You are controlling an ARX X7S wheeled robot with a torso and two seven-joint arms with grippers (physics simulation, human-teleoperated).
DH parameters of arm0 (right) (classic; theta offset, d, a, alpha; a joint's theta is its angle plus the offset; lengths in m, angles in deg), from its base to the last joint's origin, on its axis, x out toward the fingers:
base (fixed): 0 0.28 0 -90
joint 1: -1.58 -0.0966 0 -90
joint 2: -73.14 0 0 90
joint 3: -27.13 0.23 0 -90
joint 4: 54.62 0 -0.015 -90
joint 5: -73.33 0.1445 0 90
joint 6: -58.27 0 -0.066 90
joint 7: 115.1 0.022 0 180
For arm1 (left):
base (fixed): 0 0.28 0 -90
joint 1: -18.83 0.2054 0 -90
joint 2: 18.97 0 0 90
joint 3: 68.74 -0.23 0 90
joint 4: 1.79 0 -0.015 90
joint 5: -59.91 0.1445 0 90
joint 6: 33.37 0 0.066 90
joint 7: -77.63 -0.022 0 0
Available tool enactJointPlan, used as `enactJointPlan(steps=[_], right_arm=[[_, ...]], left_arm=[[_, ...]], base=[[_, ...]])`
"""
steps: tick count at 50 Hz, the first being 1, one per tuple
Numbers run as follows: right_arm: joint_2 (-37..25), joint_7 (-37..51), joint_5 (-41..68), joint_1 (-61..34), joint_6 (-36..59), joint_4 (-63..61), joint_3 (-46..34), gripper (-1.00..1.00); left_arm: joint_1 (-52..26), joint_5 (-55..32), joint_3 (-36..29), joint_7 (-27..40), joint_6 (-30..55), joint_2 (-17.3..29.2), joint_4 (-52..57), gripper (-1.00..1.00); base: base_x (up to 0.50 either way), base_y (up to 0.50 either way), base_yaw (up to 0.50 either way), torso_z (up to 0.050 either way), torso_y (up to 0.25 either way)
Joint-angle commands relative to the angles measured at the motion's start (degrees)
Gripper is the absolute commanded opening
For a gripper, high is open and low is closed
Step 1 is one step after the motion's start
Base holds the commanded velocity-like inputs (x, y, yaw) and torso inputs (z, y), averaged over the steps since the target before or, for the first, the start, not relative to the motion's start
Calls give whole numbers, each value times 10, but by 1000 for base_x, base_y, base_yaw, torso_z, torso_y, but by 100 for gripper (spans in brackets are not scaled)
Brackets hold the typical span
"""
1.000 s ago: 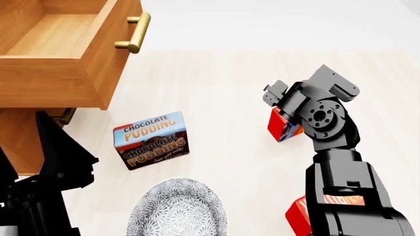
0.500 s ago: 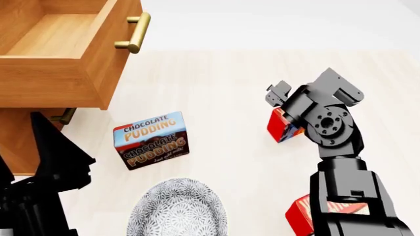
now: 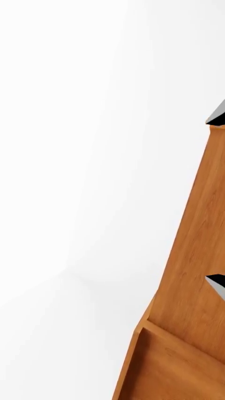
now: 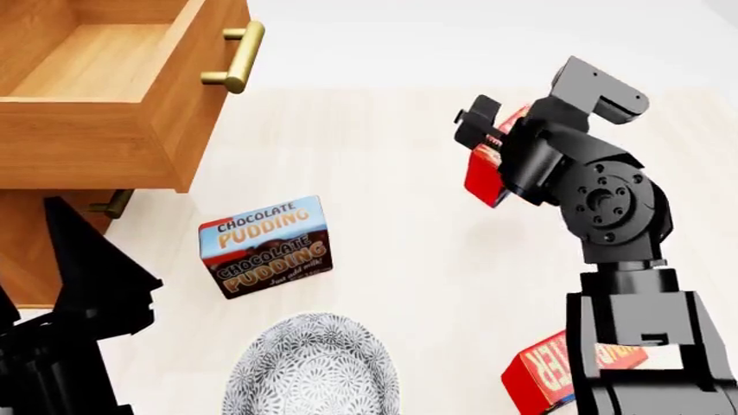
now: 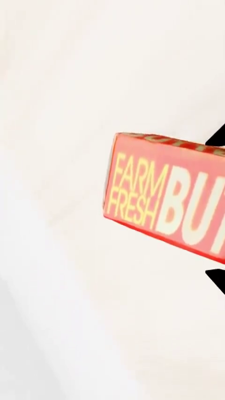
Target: Put the butter at the front in the top drawer of the cabinet and close it.
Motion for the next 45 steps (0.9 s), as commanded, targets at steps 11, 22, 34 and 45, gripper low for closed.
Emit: enactJointPlan(steps=[11,22,34,45], right_arm=[[-144,-241,-132,-26,32,-250,-260,-100],[-224,-268,-357,-23,-79,-310,-442,-100],[-277,-243,-516,-26,-94,-360,-565,-100],[-288,-218,-647,-42,-50,-365,-662,-100]], left_arm=[[2,6,-3,5,3,0,3,100],[4,13,-4,11,11,1,12,100],[-2,19,-11,12,16,-1,5,100],[-6,22,-15,14,19,-1,7,100]], base=[[0,0,0,0,0],[0,0,0,0,2],[0,0,0,0,1],[0,0,0,0,1]])
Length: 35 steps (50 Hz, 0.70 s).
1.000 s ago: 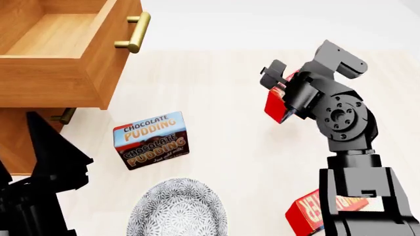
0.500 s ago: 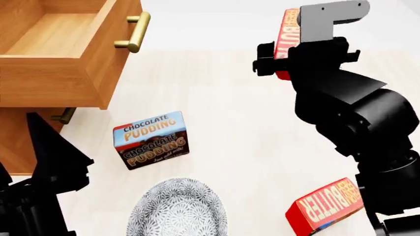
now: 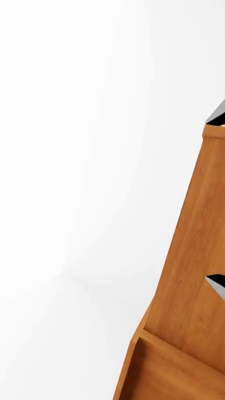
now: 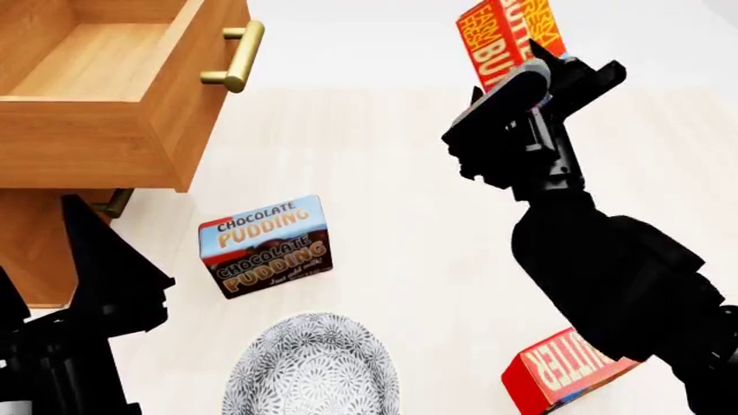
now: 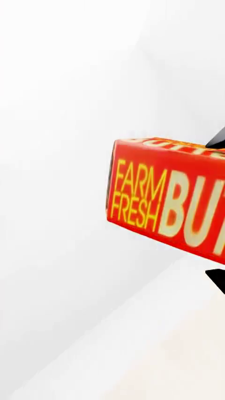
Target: Put the butter at the front in the top drawer of the cabinet and close it.
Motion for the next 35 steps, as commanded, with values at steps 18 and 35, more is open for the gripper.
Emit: enactJointPlan(steps=[18,35], right_arm=[[-29,40,-335,-45,63,22,-223,-100],[-58,98,-419,-28,56,-16,-264,-100]], left_arm=[[2,7,-4,6,1,1,3,100],[4,11,-8,9,1,2,4,100]], base=[[0,0,0,0,2],[0,0,0,0,1]])
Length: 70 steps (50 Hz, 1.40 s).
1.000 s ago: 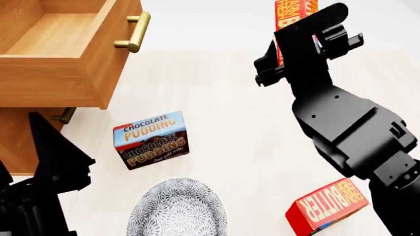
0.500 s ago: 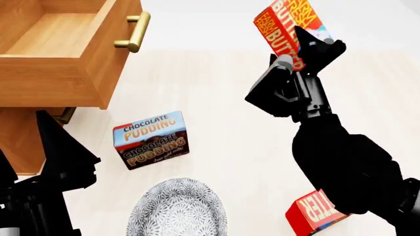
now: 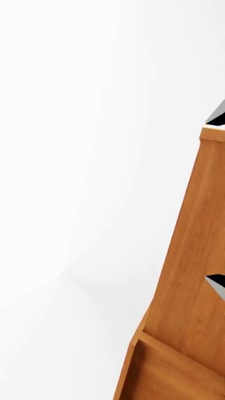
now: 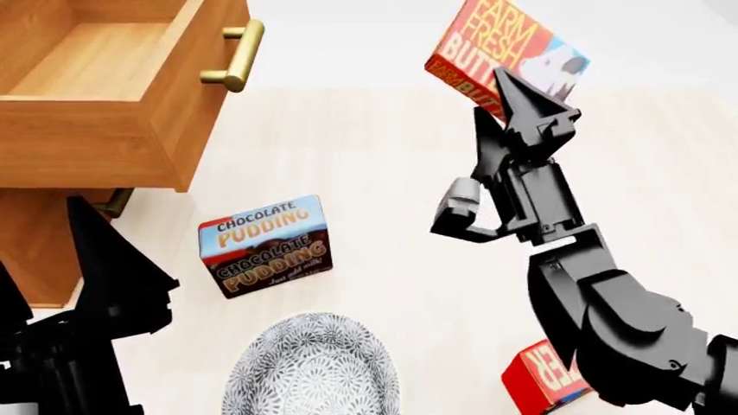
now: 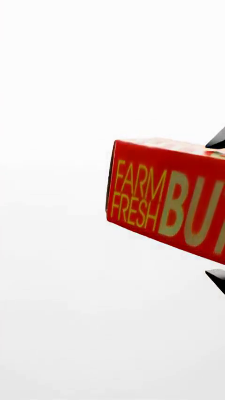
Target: Put the butter at the front in the top drawer of the cabinet and close it.
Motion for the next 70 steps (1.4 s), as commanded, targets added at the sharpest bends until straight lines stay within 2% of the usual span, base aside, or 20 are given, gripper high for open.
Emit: enactJointPlan(steps=[1,12,18,30,41,45,53,62,66,70], right_arm=[[-19,41,-114,-6,12,-28,-33,-100],[-28,79,-220,-1,25,-43,-85,-100],[-31,145,-264,21,33,-62,-88,-100],[-5,299,-201,81,-24,-26,-39,-100],[13,351,-186,95,-48,23,-23,-100],[17,355,-185,96,-53,33,-22,-100],[23,357,-180,94,-64,43,-18,-100],[26,350,-180,91,-69,46,-19,-100],[26,345,-184,90,-68,43,-20,-100],[24,339,-188,88,-66,37,-20,-100]], left_arm=[[1,2,-2,2,1,1,2,100],[3,-10,-7,1,3,5,4,100],[3,-27,-15,-5,5,11,5,100],[7,-41,-25,-9,14,19,9,100],[1,-93,-48,-21,68,55,24,100],[2,-121,-56,-26,109,94,57,100],[-25,-274,-59,-24,252,238,168,100],[-69,-410,-44,-42,338,393,284,100],[-151,-492,-53,-34,403,457,320,100],[-296,-632,-77,-54,481,497,322,100]], base=[[0,0,0,0,10],[0,0,0,0,1],[0,0,0,0,2],[0,0,0,2,1],[0,0,0,0,2],[0,0,0,0,0],[0,0,0,0,1],[0,0,0,0,1],[0,0,0,0,0],[0,0,0,3,3]])
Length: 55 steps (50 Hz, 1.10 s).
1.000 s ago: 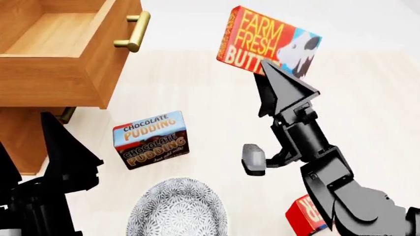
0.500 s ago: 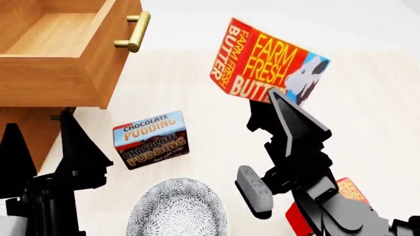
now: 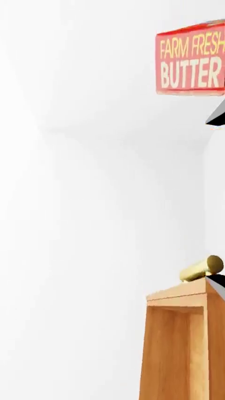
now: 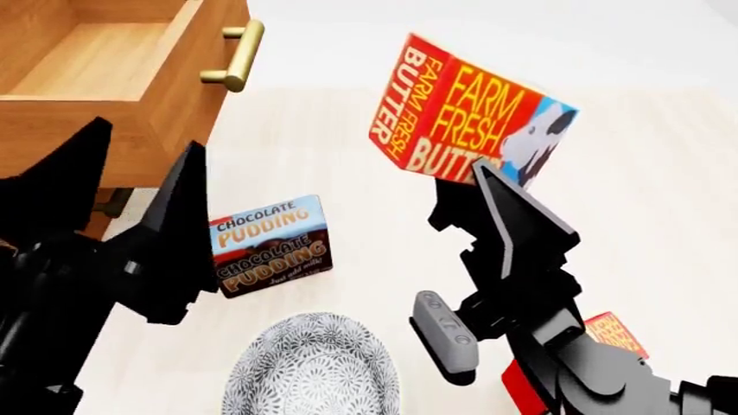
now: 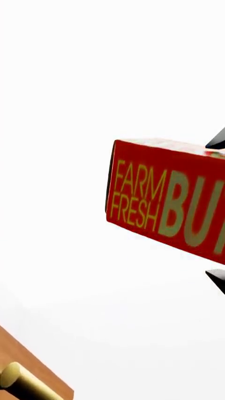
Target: Put the butter at the front in the top drawer of the cabinet and close it.
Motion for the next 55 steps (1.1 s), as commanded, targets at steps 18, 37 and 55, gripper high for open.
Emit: enactJointPlan(steps=[18,37,55], right_arm=[[-1,-10,-26,-7,16,-16,8,-100],[-8,-21,-41,-2,27,-27,7,-100],[-11,-31,-50,-1,30,-37,8,-100]], left_arm=[[-564,-496,-126,-182,394,90,-27,100],[-683,-564,-183,-209,476,24,-153,100],[-720,-557,-228,-133,502,-6,-201,100]], base=[[0,0,0,0,1],[0,0,0,1,1],[0,0,0,1,1]])
